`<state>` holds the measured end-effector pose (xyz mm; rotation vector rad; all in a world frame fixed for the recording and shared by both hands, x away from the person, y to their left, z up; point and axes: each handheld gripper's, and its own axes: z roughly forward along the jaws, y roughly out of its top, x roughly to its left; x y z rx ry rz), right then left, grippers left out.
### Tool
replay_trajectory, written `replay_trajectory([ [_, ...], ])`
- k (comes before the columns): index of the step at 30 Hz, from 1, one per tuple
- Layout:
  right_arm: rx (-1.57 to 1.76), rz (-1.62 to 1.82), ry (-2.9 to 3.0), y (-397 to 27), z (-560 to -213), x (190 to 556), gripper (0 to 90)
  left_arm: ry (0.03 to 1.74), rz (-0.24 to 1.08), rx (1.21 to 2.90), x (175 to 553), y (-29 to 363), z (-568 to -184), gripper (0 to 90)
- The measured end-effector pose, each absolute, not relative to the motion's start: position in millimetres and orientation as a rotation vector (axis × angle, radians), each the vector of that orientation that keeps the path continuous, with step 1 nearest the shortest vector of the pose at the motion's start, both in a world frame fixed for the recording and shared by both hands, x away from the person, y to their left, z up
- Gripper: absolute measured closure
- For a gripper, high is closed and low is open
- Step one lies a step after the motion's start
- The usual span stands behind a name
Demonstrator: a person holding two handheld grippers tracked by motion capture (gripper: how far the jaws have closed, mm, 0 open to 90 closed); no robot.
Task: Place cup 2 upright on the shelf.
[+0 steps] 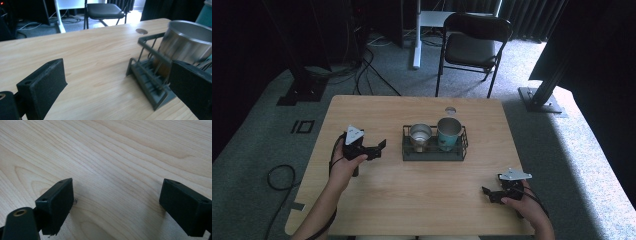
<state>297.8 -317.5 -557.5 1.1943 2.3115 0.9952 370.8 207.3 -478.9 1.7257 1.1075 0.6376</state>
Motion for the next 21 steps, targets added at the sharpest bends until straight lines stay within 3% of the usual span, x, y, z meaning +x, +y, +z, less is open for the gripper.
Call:
replay_trajectory([
  [21,1.194,0.996,2.311,-317.6,-557.6,297.8,11.8,1.278,0.656,1.728,333.4,257.3,-512.2,2.7],
])
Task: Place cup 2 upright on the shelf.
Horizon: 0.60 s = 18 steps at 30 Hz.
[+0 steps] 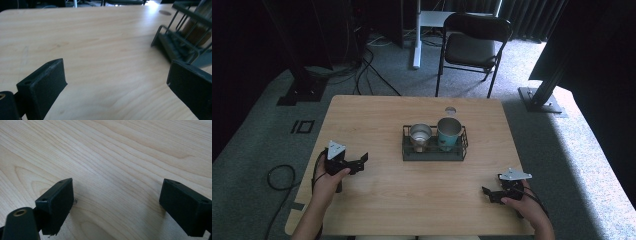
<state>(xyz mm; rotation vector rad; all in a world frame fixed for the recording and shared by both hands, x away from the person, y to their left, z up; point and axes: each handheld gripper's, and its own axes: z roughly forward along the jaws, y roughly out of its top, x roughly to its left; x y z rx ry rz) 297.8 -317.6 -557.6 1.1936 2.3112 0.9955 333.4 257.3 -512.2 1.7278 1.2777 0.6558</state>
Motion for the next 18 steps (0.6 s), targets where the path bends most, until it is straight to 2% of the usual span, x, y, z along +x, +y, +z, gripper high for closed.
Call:
replay_trajectory([
  [18,1.191,0.995,2.311,-317.6,-557.6,297.9,11.8,1.378,0.658,1.767,312.2,276.4,-536.8,2.8],
])
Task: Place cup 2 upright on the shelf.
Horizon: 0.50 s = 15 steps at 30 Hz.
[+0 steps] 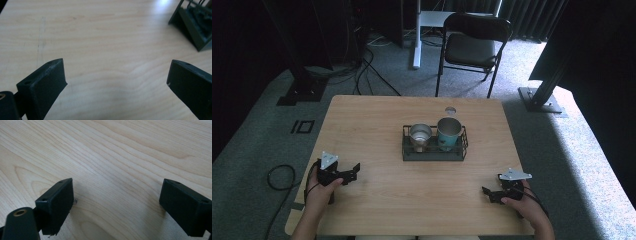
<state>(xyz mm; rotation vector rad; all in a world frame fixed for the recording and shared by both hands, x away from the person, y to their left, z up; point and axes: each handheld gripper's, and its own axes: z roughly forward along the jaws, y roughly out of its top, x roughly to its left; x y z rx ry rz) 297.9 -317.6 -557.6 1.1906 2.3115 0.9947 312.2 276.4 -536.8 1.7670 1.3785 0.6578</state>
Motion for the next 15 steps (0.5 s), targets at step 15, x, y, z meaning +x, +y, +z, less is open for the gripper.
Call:
replay_trajectory([
  [15,1.19,0.996,2.311,-317.6,-557.7,297.9,11.8,1.512,0.661,1.791,298.5,288.3,-546.6,2.7],
])
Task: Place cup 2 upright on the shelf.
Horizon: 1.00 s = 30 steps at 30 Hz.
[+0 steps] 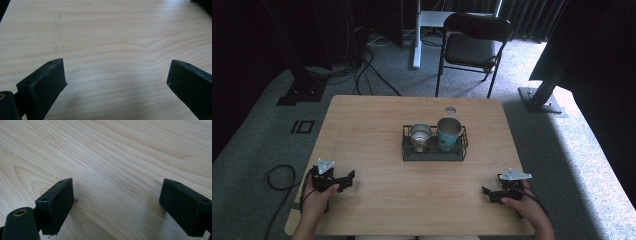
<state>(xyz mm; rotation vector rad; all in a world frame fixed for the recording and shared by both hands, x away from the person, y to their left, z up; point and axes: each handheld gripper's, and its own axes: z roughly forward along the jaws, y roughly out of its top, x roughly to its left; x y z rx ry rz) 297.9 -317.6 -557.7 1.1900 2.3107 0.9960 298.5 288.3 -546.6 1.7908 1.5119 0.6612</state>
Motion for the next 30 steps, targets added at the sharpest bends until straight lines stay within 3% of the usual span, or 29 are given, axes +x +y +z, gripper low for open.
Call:
replay_trajectory([
  [14,1.19,0.996,2.311,-317.6,-557.7,297.9,11.8,1.689,0.669,1.832,294.5,302.9,-554.9,2.7],
  [30,1.189,0.996,2.311,-317.7,-557.7,297.9,11.8,1.711,0.687,1.823,293.3,302.7,-555.4,2.7],
])
